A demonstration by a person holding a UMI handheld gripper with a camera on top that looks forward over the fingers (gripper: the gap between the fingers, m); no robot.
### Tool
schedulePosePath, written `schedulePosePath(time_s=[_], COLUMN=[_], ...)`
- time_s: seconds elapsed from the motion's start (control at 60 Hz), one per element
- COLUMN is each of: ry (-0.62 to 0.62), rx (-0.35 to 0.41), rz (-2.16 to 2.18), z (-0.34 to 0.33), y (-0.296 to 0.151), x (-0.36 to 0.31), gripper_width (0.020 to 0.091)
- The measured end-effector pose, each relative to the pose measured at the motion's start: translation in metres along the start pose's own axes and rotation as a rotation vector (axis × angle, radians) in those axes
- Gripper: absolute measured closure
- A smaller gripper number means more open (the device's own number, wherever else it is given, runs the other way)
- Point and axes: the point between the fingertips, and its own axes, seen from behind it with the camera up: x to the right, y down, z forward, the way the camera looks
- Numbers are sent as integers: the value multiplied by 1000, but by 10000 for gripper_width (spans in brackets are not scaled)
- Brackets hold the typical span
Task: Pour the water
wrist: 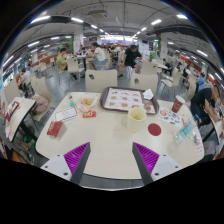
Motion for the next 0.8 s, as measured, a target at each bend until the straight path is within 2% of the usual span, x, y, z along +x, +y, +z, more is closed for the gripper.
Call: schedulePosePath(time_s=[0.267, 0.633, 0.8], ry=[48, 133, 186], rx=[5, 26, 32], rz=[26, 72, 107], z=[0, 34, 69], y=[15, 71, 80], x=[83, 284, 372], gripper_width=[251, 249, 250])
